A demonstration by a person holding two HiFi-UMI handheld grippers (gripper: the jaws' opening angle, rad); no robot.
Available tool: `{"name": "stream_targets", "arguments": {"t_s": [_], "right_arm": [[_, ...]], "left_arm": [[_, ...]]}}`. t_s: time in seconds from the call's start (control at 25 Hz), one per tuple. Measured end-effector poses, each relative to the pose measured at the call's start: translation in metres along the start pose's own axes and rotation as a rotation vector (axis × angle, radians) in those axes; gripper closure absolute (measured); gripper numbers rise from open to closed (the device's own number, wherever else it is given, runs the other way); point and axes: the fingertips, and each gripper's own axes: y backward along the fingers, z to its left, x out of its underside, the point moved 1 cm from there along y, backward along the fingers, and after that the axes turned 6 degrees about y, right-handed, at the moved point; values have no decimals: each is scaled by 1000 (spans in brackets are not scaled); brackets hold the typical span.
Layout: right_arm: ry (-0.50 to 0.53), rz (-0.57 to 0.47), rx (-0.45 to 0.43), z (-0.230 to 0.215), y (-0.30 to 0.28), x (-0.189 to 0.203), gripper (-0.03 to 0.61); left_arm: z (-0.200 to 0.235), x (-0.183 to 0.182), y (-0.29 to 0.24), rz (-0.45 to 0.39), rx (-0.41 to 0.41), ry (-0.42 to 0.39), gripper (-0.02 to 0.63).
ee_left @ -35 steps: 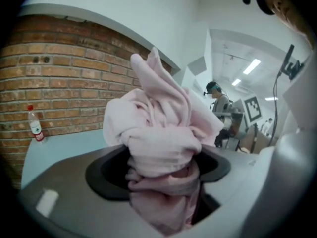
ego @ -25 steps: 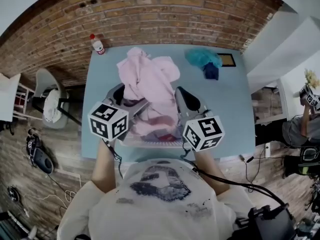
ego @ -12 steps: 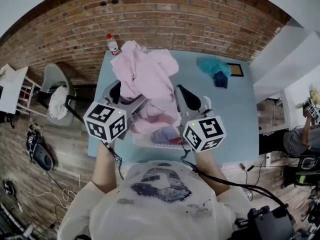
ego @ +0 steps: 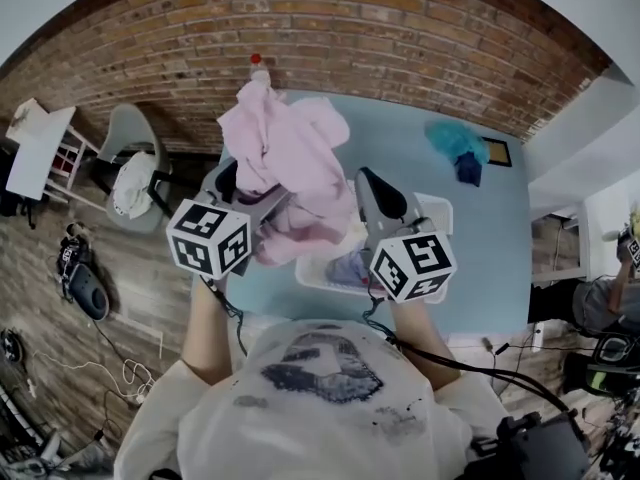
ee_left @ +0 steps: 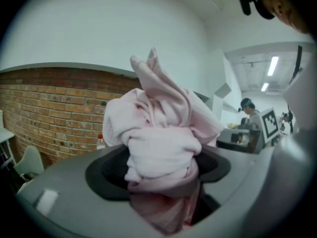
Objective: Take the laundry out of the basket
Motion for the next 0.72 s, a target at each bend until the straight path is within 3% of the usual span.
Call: {"name": "stream_targets", "arguments": {"t_s": [0.28, 0.72], "right_arm": [[-8, 27, -43, 30, -23, 12, 581], [-18, 87, -55, 49, -48, 37, 581]], "left_arm": [[49, 21, 30, 16, -81, 64, 230], [109, 87, 46, 90, -173, 184, 230]]}}
